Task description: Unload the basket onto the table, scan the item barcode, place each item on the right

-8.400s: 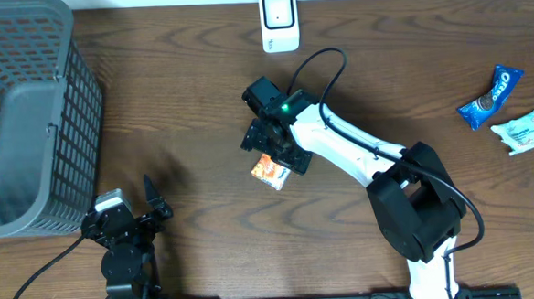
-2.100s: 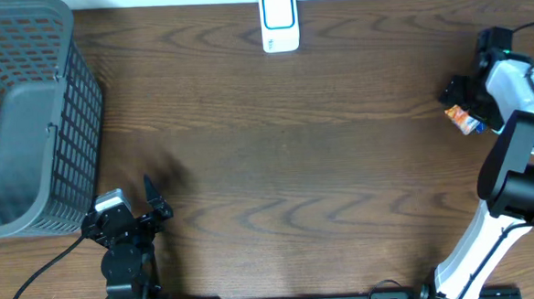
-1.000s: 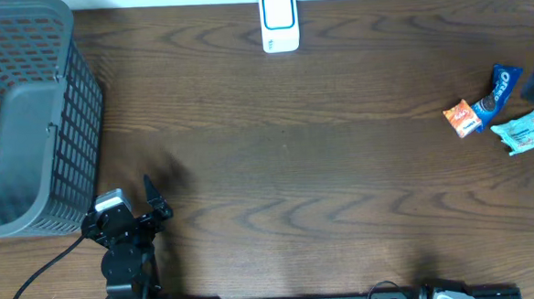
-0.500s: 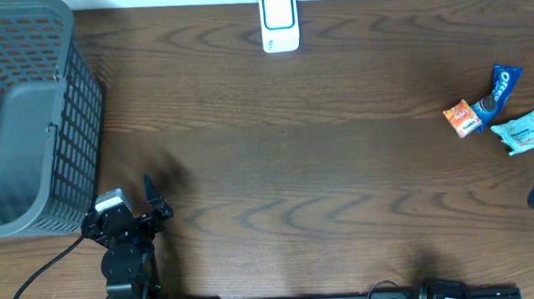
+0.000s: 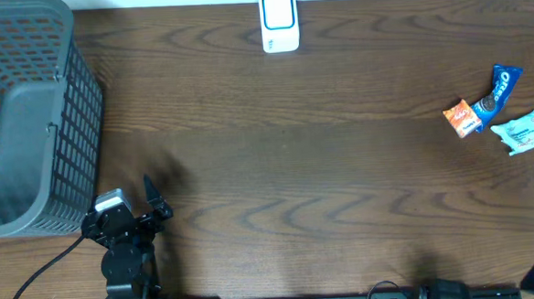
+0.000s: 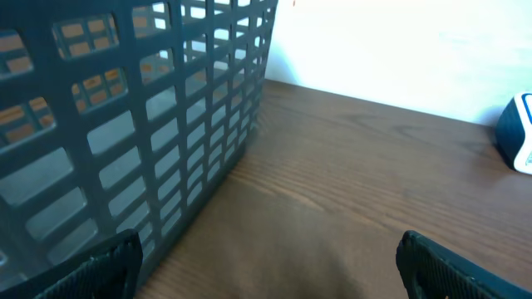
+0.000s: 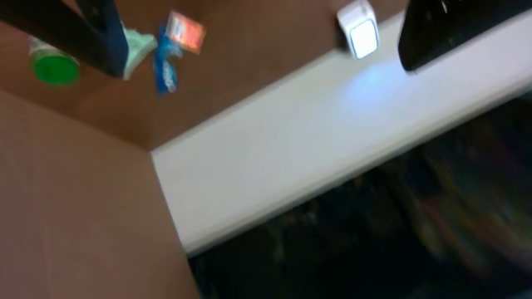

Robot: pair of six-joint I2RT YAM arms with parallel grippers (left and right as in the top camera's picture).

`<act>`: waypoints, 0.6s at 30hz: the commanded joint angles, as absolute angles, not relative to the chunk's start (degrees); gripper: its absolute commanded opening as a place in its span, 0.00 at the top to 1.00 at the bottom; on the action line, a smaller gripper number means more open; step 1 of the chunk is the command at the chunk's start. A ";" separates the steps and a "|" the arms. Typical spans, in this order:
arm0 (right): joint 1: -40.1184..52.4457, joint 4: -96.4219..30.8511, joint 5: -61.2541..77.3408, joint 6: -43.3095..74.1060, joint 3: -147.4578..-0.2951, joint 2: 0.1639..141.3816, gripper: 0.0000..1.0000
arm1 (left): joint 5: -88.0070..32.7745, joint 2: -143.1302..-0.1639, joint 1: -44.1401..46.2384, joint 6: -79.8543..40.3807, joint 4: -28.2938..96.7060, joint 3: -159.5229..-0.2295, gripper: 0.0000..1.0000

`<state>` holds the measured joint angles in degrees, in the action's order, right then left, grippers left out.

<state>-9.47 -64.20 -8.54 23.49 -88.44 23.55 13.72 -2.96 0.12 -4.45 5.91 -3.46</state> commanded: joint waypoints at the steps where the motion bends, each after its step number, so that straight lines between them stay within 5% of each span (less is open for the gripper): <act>1: -7.20 -58.74 -8.91 23.83 -77.82 17.08 0.01 | 14.17 -2.85 0.34 -4.10 6.50 -1.83 0.02; 18: 0.73 -10.66 -8.99 32.77 -29.52 3.27 0.01 | 14.17 -2.85 0.34 -4.10 6.50 -1.83 0.02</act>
<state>-0.51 -15.03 -8.82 29.41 -34.57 4.54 13.69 -2.96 0.12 -4.45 5.93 -3.46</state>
